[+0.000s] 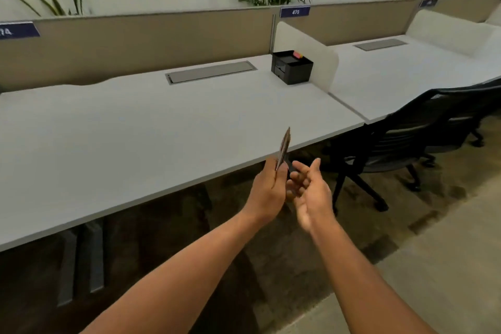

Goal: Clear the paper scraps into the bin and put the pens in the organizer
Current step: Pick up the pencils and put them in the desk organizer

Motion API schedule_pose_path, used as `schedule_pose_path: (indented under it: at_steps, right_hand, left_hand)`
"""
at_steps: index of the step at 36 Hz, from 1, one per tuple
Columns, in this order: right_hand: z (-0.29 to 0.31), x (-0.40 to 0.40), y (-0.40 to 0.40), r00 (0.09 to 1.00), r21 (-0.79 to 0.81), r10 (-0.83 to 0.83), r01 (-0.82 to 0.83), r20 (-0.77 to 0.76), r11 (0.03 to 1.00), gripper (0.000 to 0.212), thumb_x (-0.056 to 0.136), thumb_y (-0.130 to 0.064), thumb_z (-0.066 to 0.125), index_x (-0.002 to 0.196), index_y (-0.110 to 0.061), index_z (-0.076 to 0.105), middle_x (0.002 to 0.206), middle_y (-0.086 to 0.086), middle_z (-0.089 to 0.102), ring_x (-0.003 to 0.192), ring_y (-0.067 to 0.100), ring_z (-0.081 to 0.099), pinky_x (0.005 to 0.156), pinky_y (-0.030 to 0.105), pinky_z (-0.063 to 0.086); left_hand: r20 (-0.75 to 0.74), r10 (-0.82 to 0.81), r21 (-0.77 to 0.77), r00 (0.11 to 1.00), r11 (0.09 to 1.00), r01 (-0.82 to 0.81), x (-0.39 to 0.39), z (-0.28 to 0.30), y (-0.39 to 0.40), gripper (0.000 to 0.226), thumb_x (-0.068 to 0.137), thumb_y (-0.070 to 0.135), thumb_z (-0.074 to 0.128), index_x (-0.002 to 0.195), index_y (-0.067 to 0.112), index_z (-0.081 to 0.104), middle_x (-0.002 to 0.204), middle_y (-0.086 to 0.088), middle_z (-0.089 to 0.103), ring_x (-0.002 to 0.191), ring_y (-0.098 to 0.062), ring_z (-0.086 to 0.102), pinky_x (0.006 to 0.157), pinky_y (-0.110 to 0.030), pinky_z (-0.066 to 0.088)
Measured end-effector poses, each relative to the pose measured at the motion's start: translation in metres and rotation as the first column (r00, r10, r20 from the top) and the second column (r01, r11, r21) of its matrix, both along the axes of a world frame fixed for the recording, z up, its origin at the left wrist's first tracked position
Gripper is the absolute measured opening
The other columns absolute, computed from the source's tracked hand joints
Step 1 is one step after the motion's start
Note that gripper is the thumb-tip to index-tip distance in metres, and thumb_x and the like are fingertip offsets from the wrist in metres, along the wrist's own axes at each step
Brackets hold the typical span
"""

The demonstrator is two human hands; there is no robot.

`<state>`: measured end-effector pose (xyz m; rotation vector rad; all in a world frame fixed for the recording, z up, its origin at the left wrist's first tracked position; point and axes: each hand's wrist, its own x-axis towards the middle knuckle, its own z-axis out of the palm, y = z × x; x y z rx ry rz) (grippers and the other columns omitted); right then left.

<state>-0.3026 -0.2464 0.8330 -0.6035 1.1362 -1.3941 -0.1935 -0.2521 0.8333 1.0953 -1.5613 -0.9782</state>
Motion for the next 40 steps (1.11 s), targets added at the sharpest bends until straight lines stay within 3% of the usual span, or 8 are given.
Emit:
schedule_pose_path:
  at_steps: [5, 9, 12, 17, 23, 30, 34, 40]
  right_hand:
    - [0.027, -0.025, -0.042, 0.928, -0.159, 0.11, -0.177, -0.357, 0.971, 0.058, 0.078, -0.071, 0.059, 0.087, -0.015, 0.069, 0.059, -0.005, 0.045, 0.052, 0.008, 0.039, 0.046, 0.02, 0.036]
    - [0.038, -0.033, -0.073, 0.817, -0.121, 0.205, -0.316, -0.539, 0.941, 0.063, 0.072, -0.075, 0.062, 0.087, -0.015, 0.07, 0.055, -0.009, 0.054, 0.049, 0.004, 0.046, 0.05, 0.018, 0.04]
    - [0.039, -0.044, -0.102, 0.753, -0.078, 0.205, -0.322, -0.626, 0.944, 0.043, 0.078, -0.066, 0.063, 0.084, -0.024, 0.073, 0.063, -0.014, 0.068, 0.057, -0.004, 0.062, 0.055, 0.013, 0.045]
    - [0.036, -0.071, -0.146, 0.696, -0.033, 0.184, -0.286, -0.694, 0.958, 0.034, 0.088, -0.054, 0.059, 0.078, -0.024, 0.07, 0.064, -0.009, 0.069, 0.057, -0.001, 0.064, 0.058, 0.017, 0.046]
    - [0.039, -0.119, -0.212, 0.685, 0.009, 0.265, -0.353, -0.678, 0.935, 0.026, 0.093, -0.045, 0.058, 0.086, -0.024, 0.072, 0.073, -0.003, 0.071, 0.067, 0.008, 0.066, 0.066, 0.025, 0.051]
    - [0.045, -0.16, -0.285, 0.7, 0.0, 0.334, -0.43, -0.631, 0.903, 0.017, 0.091, -0.04, 0.061, 0.093, -0.027, 0.072, 0.074, -0.004, 0.072, 0.066, 0.005, 0.066, 0.065, 0.02, 0.056]
    - [0.045, -0.169, -0.316, 0.734, -0.001, 0.357, -0.438, -0.578, 0.899, 0.019, 0.091, -0.04, 0.062, 0.094, -0.024, 0.072, 0.074, -0.003, 0.072, 0.068, 0.009, 0.068, 0.065, 0.02, 0.057]
    - [0.049, -0.172, -0.363, 0.816, 0.063, 0.401, -0.414, -0.416, 0.908, 0.033, 0.091, -0.043, 0.061, 0.099, -0.012, 0.073, 0.082, 0.006, 0.072, 0.071, 0.015, 0.068, 0.068, 0.025, 0.056]
  left_hand:
    - [0.309, -0.05, -0.039, 0.95, 0.997, 0.065, 0.013, -0.011, -0.032, 0.012, 0.102, 0.042, 0.035, 0.101, 0.033, 0.042, 0.073, 0.005, 0.053, 0.06, -0.009, 0.05, 0.059, -0.035, 0.048]
    - [0.425, -0.046, -0.064, 0.904, 0.995, 0.08, 0.003, -0.009, -0.063, 0.017, 0.102, 0.046, 0.032, 0.105, 0.032, 0.041, 0.084, 0.009, 0.057, 0.071, -0.008, 0.056, 0.065, -0.027, 0.047]
    - [0.462, -0.07, -0.074, 0.884, 0.99, 0.118, -0.01, -0.006, -0.091, 0.032, 0.101, 0.05, 0.029, 0.119, 0.027, 0.041, 0.101, 0.004, 0.063, 0.084, -0.01, 0.061, 0.075, -0.029, 0.053]
    - [0.579, -0.022, -0.137, 0.815, 0.983, 0.124, -0.031, -0.01, -0.143, 0.04, 0.098, 0.057, 0.026, 0.124, 0.029, 0.038, 0.101, 0.005, 0.063, 0.08, -0.007, 0.058, 0.073, -0.026, 0.051]
    - [0.666, 0.031, -0.15, 0.746, 0.984, 0.093, -0.072, -0.016, -0.213, 0.032, 0.1, 0.05, 0.033, 0.124, 0.031, 0.042, 0.11, 0.004, 0.064, 0.081, -0.009, 0.057, 0.074, -0.022, 0.049]
    - [0.765, 0.116, -0.124, 0.634, 0.992, -0.031, -0.103, -0.01, -0.282, 0.023, 0.1, 0.05, 0.033, 0.098, 0.028, 0.04, 0.071, 0.011, 0.052, 0.061, -0.012, 0.053, 0.054, -0.024, 0.039]
    - [0.823, 0.109, -0.121, 0.557, 0.992, -0.016, -0.106, -0.009, -0.316, 0.022, 0.101, 0.05, 0.031, 0.093, 0.03, 0.034, 0.066, 0.011, 0.048, 0.056, -0.012, 0.05, 0.051, -0.023, 0.037]
    - [0.829, 0.134, -0.15, 0.544, 0.989, -0.014, -0.104, -0.006, -0.368, 0.017, 0.102, 0.044, 0.036, 0.089, 0.033, 0.031, 0.066, 0.01, 0.046, 0.052, -0.011, 0.048, 0.046, -0.024, 0.036]
